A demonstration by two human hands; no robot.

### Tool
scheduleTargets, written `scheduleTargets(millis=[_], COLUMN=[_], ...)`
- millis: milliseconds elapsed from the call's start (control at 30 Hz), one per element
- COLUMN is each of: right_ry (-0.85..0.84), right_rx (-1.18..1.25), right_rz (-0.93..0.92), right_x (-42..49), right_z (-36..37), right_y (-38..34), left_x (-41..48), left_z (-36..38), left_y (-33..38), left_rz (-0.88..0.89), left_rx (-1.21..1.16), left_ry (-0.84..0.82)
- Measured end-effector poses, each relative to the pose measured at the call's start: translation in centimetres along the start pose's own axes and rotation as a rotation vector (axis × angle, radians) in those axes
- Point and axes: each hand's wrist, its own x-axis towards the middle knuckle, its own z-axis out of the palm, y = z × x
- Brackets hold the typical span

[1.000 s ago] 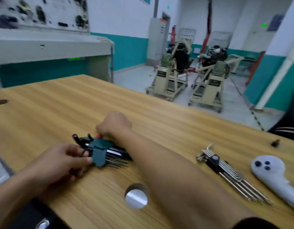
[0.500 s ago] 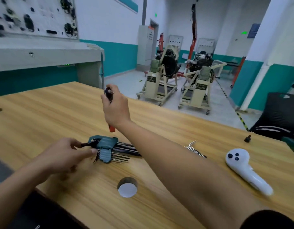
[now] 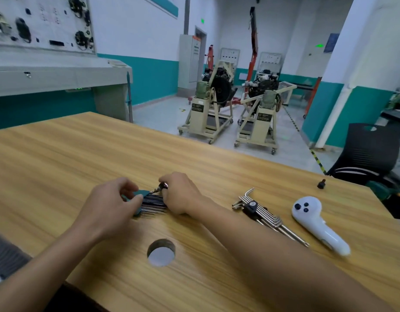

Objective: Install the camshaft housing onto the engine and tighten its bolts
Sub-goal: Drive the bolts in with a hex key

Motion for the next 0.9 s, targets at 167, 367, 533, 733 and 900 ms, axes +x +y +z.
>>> scheduleTargets(millis=[167,367,533,733,900], right_ry=[0.034,-0.120,-0.174,-0.103,-0.018], right_rx=[0.048,-0.339,-0.176,0.040,0.084], right_rz=[-0.023,0.350,0.343,0.238,0.075], right_x=[-1.6,-6.5,-10.3,-10.4,-10.3], right_z=[-4.5,-12.2,-10.9,-8.8,-7.3], right_y=[2.7,11.7,14.3,12.6,11.0], left_x=[0.5,0.5,-0.1,-0.9,-1.5], left_z=[3.5,6.6,7.3,6.6,6.6], left_y=[2.5,4.3,4.7,4.9,5.1], left_rz=[0.060,0.109,0.140,0.189,0.240], left_rx=[-0.029,-0.081,-0.115,-0.150,-0.202], left_ry=[-0.062,-0.093,-0.068,-0.107,-0.180])
